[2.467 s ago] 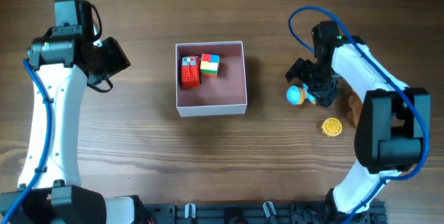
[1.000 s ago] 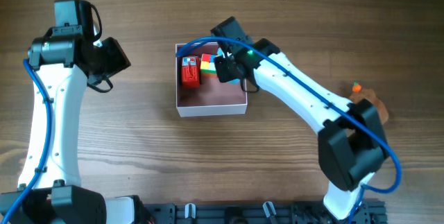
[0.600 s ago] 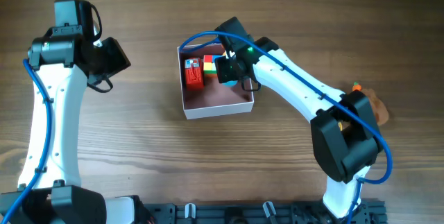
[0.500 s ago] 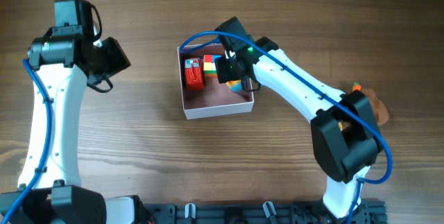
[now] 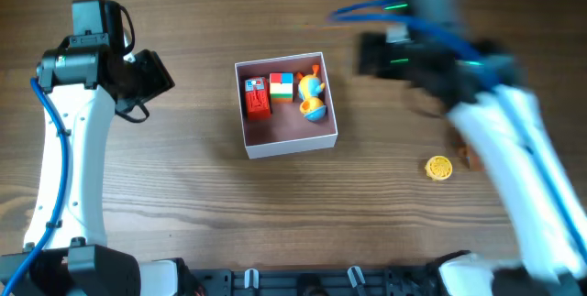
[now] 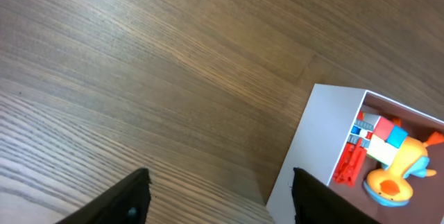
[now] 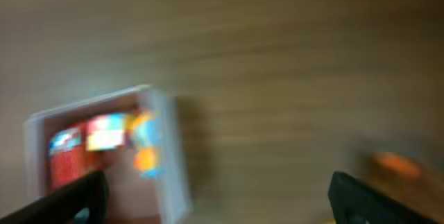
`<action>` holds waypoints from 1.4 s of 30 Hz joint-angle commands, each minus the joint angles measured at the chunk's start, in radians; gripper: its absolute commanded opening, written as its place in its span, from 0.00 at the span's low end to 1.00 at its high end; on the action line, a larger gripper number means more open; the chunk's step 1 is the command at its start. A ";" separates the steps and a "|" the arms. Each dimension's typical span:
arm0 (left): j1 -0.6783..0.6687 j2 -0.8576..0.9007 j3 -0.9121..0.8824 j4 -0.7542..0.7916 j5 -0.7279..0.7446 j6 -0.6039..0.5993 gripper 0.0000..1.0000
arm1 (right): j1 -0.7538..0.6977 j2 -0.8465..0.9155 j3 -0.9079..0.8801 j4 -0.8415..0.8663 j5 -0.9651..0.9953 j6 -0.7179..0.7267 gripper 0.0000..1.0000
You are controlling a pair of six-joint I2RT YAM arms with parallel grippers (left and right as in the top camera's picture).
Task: Pack container
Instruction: 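Carry the duck toy into the box and release it, then grasp the brown plush bear with the right gripper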
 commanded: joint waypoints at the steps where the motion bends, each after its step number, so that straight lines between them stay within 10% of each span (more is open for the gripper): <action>1: 0.006 0.003 -0.009 -0.010 0.011 -0.010 0.69 | -0.267 -0.026 -0.005 -0.147 -0.063 -0.124 1.00; 3: 0.006 0.003 -0.009 -0.011 0.012 -0.010 0.69 | -0.446 -0.006 -0.023 -0.216 -0.149 -0.394 1.00; 8: 0.006 0.003 -0.009 -0.012 0.011 -0.010 0.69 | -0.634 0.017 -0.155 -0.198 -0.106 -0.464 1.00; 18: 0.006 0.003 -0.009 -0.006 0.011 -0.010 0.69 | -0.663 0.065 -0.455 0.100 -0.063 -0.857 1.00; 31: 0.006 0.003 -0.009 -0.005 0.011 -0.010 0.68 | -0.664 0.284 -0.455 0.201 -0.078 -0.853 0.99; 39: 0.006 0.003 -0.009 -0.005 0.011 -0.010 0.68 | -0.664 0.284 -0.527 0.247 -0.117 -0.811 0.66; 42: 0.006 0.003 -0.009 -0.005 0.011 -0.010 0.68 | -0.664 0.284 -0.530 0.255 -0.118 -0.796 0.38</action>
